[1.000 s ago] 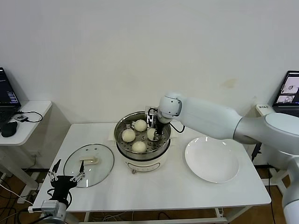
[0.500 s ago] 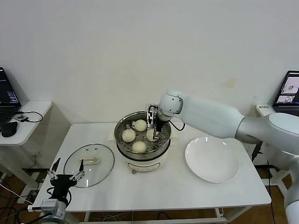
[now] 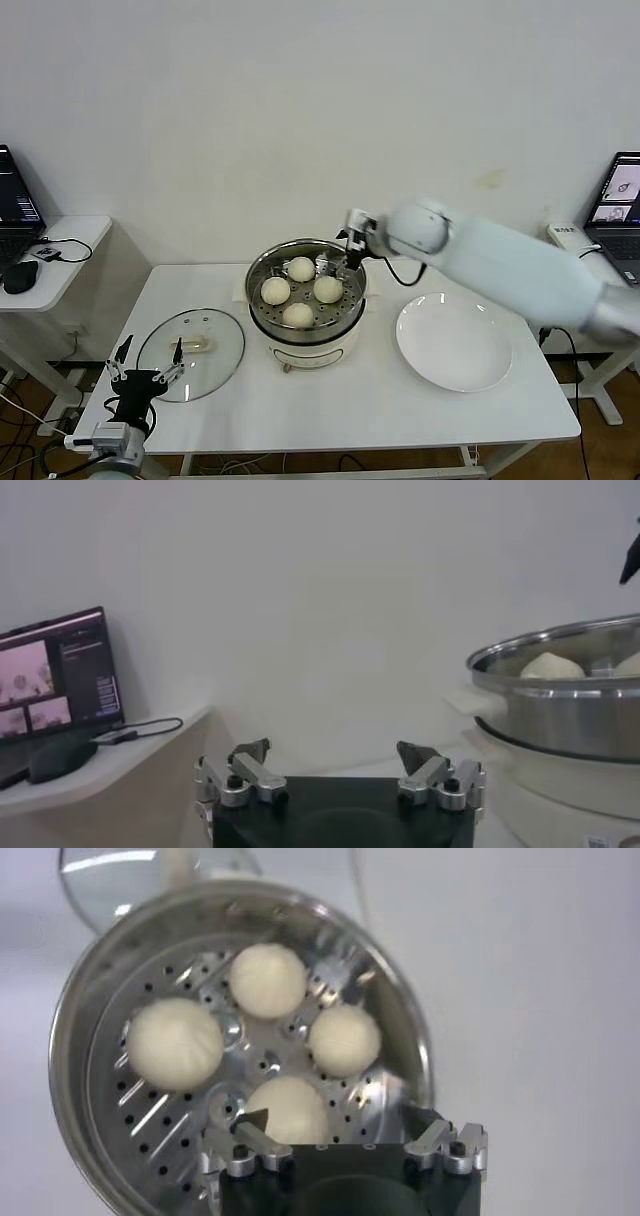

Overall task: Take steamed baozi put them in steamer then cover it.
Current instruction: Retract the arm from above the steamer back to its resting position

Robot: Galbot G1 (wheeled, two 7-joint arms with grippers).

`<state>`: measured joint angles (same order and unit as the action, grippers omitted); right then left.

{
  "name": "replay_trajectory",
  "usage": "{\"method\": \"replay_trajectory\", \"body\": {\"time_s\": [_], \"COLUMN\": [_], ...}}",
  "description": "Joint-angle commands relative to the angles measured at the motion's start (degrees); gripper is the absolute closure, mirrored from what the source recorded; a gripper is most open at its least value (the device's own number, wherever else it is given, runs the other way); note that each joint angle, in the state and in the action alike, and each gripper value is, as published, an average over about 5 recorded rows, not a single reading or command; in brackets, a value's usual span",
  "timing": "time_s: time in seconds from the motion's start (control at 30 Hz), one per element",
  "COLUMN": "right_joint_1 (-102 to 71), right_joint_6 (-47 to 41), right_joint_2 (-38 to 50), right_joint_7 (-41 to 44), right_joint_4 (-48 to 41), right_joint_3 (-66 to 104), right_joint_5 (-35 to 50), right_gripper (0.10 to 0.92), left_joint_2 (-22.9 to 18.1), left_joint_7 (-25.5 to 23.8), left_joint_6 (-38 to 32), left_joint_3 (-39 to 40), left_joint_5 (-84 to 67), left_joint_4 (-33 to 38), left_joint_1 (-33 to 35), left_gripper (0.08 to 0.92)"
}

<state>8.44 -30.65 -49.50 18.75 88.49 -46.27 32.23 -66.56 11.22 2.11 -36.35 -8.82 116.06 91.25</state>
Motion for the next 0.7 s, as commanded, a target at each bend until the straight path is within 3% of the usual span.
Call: {"method": "replay_trajectory", "body": {"time_s": [0.03,0.3,0.47,0.7], "right_joint_1": [-52.9,-82.3,-91.8,-100.2], "right_joint_6": [23.9,37.1,41.7,42.7], "right_joint_2": [11.9,-6.6,-16.8,-21.1], "right_joint_7": [-24.0,-17.6,-14.3,-13.6], "right_joint_4": [15.2,18.5,19.4,21.3], "right_joint_3": [47.0,80.2,90.2,95.3], "right_joint_5": [-10.5,-22.0,-21.6,-17.1], "right_gripper": [0.202,0.203,0.203,0.202], "left_joint_2": [0.2,1.0,2.5,5.1], "left_joint_7": [0.3,-1.5,-1.9,-0.1], "left_joint_6": [-0.1,-1.0,-4.4,-10.9], "left_joint_3": [0.2,0.0,-1.4,-2.2], "left_joint_5": [3.5,21.0,36.9,59.4], "left_joint_4": [-1.5,-6.8,-11.8,-17.7], "left_joint_1": [-0.1,-0.4,-0.9,-1.9], "left_gripper": [0.177,0.177,0.177,0.177]}}
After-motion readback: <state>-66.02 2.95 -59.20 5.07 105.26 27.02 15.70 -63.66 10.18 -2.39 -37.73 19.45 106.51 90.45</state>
